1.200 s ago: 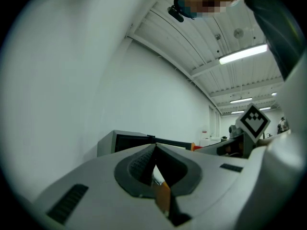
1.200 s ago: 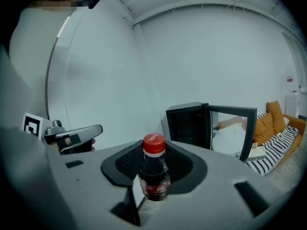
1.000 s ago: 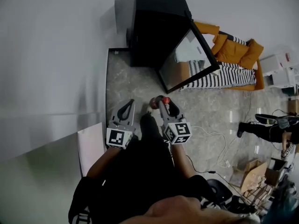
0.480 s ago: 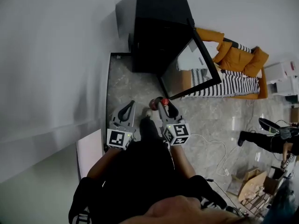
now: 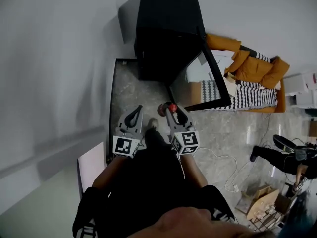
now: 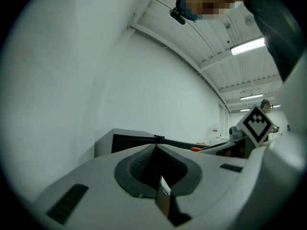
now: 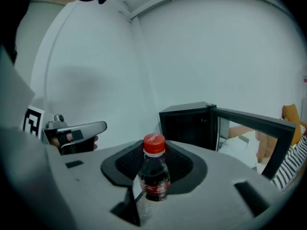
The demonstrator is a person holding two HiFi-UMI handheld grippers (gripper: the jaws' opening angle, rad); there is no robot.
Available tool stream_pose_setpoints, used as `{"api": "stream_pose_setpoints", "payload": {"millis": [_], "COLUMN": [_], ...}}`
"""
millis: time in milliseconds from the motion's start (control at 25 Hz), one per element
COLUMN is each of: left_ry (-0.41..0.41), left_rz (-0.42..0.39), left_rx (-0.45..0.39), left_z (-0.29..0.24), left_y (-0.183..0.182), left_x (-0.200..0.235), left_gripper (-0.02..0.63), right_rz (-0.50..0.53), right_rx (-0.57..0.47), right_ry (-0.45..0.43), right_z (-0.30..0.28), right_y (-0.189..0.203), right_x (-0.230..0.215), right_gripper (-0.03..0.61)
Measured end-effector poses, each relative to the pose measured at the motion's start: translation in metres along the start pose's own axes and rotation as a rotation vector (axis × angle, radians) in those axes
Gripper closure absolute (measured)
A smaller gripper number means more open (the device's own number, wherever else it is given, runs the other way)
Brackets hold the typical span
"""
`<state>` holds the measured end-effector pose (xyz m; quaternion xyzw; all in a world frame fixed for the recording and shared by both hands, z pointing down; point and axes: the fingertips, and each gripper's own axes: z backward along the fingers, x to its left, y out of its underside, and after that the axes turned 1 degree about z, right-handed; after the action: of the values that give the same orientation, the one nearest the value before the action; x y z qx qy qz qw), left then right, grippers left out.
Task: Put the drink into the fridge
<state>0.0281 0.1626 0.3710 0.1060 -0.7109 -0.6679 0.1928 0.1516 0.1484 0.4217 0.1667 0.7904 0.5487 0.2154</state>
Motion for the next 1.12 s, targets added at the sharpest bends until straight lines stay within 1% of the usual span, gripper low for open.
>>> {"api": "stream_pose_setpoints", "payload": {"millis": [120,320,440,640,760,880,1000,1120], "left_ry": [-0.018,-0.047,-0.063,-0.086,-0.075,-0.071,-0.058,-0.026], "left_rz": [0.002,-0.014,-0.017,-0.038,-0.024,-0.013,-0.008,-0.001], "left_rx": [0.012,0.013,0.024,0.019,0.059,0.053,0.063,0.077], "left_z": [-0.02,-0.052,-0.062,-0.075,-0.083,-0.093,-0.105,-0.116], "left_y": [0.003,0.0,0.003,0.0,0.005,0.003,0.007,0.011], "left_x": [-0.001,-0.003,-0.004,0.0,0.002,0.009,0.02,0.024], "left_gripper": [0.609,0.609,0.609,0.609,0.609,0.609,0.609,0.609], "right_rz": [-0.001,0.011,0.017,0.015,0.013,0.009,0.011,0.009], "right_rx": [0.022,0.028,0.033,0.02,0.029,0.047,0.042,0.039], "right_ry": [-0.016,-0.041,-0.063,-0.084,-0.086,-0.076,-0.062,-0.039], "right_z": [-0.011,-0.028,-0.035,-0.048,-0.055,-0.064,-0.076,-0.082], "right_y": [-0.001,-0.01,-0.016,-0.021,-0.025,-0.026,-0.024,-0.026], "right_x": [-0.019,-0.045,-0.055,-0.065,-0.07,-0.074,-0.078,-0.082], "right_gripper": [0.453,0.453,0.453,0.453,0.453,0.453,0.453,0.453]}}
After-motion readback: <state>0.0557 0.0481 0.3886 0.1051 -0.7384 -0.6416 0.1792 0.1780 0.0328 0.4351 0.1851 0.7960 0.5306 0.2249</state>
